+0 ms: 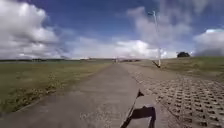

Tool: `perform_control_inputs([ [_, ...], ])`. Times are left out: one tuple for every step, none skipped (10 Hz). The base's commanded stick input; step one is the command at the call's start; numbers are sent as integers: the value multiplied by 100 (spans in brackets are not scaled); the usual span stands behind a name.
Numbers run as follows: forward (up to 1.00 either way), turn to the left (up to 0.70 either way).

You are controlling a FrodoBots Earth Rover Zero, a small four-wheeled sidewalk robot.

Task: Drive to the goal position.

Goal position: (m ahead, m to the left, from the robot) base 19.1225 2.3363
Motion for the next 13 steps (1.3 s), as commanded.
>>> perform_control_inputs([
  [85, -26],
  [85, -10],
  [85, 0],
  [85, 0],
  [85, 0],
  [85, 0],
  [85, 0],
  [85, 0],
  [85, 0],
  [85, -8],
  [85, -16],
  [85, -26],
  [85, -16],
])
